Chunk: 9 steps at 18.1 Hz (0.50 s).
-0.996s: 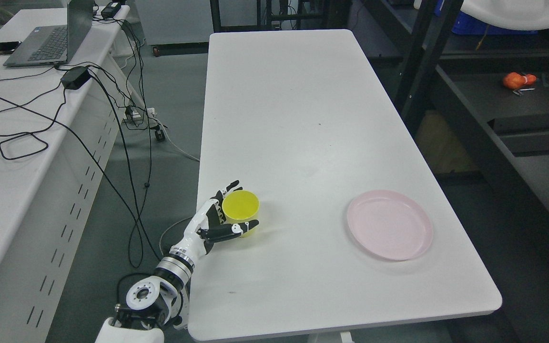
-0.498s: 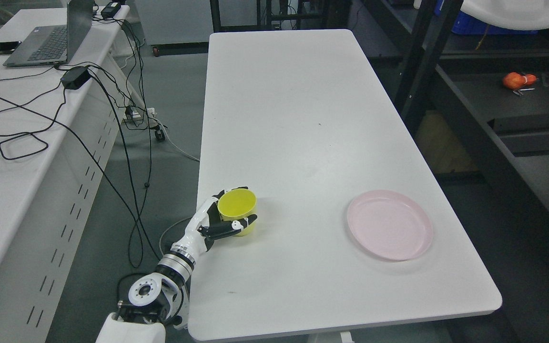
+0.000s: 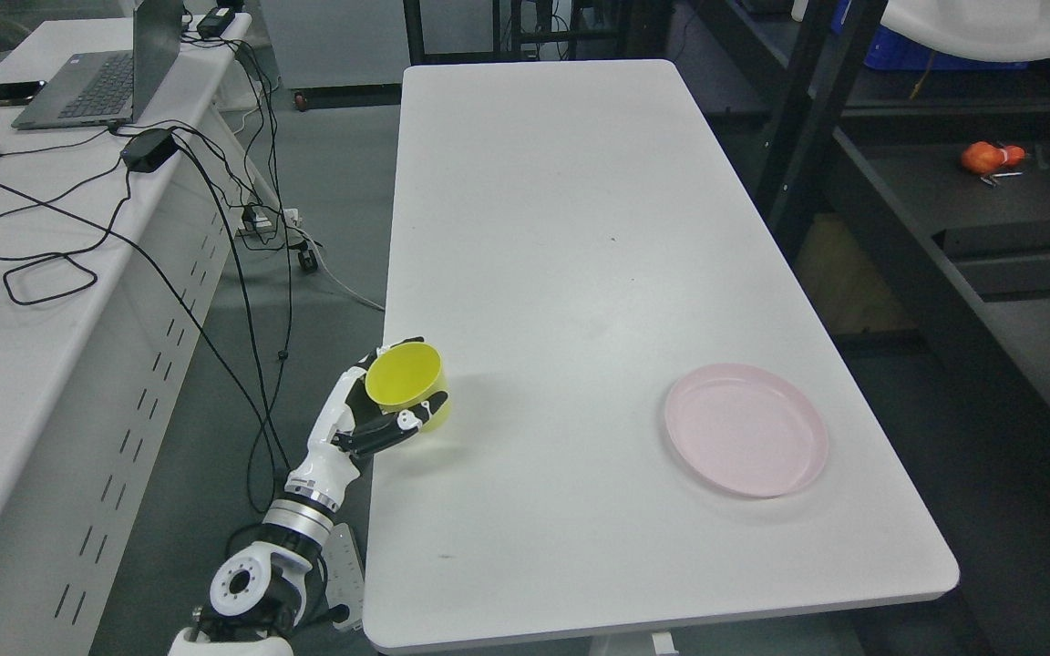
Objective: Place yellow IKEA cup on middle right shelf
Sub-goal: 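Lift the yellow cup with the left hand while turning toward the shelves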
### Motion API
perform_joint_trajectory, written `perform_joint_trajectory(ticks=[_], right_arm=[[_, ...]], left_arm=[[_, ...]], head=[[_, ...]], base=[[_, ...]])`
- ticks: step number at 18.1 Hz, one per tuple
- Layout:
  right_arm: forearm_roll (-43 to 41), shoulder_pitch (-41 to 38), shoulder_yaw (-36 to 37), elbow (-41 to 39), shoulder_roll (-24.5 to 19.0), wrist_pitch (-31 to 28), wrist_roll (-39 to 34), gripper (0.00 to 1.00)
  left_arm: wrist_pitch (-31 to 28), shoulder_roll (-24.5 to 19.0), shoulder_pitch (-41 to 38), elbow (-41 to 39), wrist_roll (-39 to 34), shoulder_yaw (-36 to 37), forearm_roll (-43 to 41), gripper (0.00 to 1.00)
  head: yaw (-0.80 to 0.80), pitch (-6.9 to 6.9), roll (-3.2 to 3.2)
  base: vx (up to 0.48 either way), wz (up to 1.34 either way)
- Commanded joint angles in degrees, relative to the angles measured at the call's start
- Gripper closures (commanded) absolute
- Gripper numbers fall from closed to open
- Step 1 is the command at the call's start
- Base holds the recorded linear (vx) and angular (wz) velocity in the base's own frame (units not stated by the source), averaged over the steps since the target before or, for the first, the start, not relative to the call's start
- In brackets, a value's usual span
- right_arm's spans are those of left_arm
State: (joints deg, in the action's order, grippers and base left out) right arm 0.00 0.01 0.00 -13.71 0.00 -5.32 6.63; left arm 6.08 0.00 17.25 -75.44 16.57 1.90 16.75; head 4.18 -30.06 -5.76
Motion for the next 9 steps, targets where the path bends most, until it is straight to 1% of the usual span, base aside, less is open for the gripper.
perform_joint_trajectory(ticks=[1, 4, 9], right_arm=[[-1.41, -0.8, -0.97, 0.0, 1.0, -0.04, 0.05, 0.01], [-1.41, -0.8, -0.97, 0.0, 1.0, -0.04, 0.05, 0.01], [-1.41, -0.8, -0.97, 0.0, 1.0, -0.04, 0.05, 0.01]], left_arm=[[0.07, -1.0, -5.47, -13.32, 0.13, -6.2, 0.74, 1.0], [0.16, -1.0, -7.58, -15.7, 0.48, -6.11, 0.74, 0.99], [0.33, -1.0, -9.87, -16.84, 0.48, -5.85, 0.74, 0.99]], head=[[0.0, 0.0, 0.0], [0.0, 0.0, 0.0], [0.0, 0.0, 0.0]], base=[[-0.038, 0.01], [-0.067, 0.02], [-0.166, -0.08]])
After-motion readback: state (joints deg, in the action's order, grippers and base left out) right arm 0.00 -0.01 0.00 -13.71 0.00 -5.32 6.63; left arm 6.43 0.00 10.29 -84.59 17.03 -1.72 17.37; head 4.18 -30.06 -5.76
